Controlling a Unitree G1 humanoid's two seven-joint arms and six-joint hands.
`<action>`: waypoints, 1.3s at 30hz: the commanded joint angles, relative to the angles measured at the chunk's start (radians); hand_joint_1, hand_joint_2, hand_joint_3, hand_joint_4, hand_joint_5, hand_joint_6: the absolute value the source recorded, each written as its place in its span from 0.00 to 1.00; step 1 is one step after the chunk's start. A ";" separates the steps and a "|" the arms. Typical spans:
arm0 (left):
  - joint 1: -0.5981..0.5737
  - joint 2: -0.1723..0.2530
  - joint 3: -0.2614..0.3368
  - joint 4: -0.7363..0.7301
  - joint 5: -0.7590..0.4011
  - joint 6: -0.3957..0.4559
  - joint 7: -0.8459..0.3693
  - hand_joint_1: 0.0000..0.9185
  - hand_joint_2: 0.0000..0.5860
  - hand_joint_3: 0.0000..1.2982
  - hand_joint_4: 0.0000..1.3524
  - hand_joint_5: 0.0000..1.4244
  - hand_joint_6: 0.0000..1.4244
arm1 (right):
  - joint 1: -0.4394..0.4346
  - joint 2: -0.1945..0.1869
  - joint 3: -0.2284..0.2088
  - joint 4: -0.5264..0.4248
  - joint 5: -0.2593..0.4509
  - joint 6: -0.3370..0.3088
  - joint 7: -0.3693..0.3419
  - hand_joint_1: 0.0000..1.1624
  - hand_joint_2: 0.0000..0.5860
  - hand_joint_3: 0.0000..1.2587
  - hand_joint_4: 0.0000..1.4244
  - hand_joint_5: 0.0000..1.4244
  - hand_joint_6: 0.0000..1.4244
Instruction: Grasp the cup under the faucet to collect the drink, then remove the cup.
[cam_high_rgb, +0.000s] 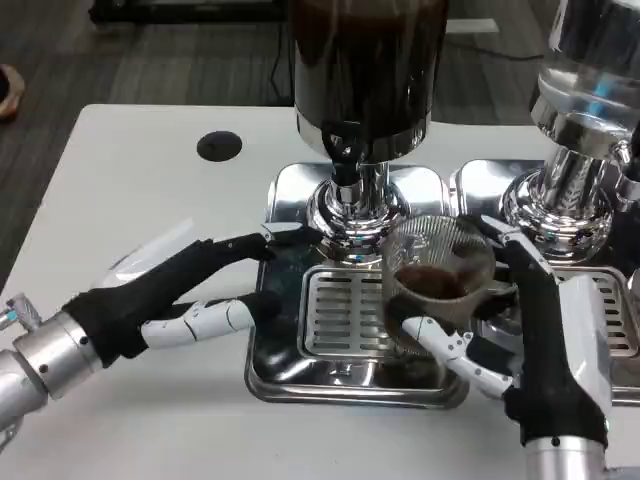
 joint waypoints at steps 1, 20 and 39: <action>0.028 0.022 0.002 -0.025 -0.031 -0.020 -0.016 0.00 0.21 0.14 0.08 0.08 0.13 | 0.027 -0.003 0.000 -0.073 0.005 -0.024 0.018 0.62 0.38 0.40 0.42 0.52 0.54; 0.137 0.066 0.006 -0.134 -0.142 -0.027 -0.093 0.00 0.22 0.14 0.08 0.08 0.13 | 0.213 -0.025 0.014 -0.302 -0.001 -0.039 0.125 0.62 0.38 0.42 0.42 0.52 0.54; 0.237 0.112 0.038 -0.223 -0.242 -0.039 -0.160 0.00 0.23 0.15 0.09 0.09 0.13 | 0.342 -0.047 0.047 -0.414 -0.008 -0.054 0.151 0.63 0.39 0.42 0.43 0.53 0.55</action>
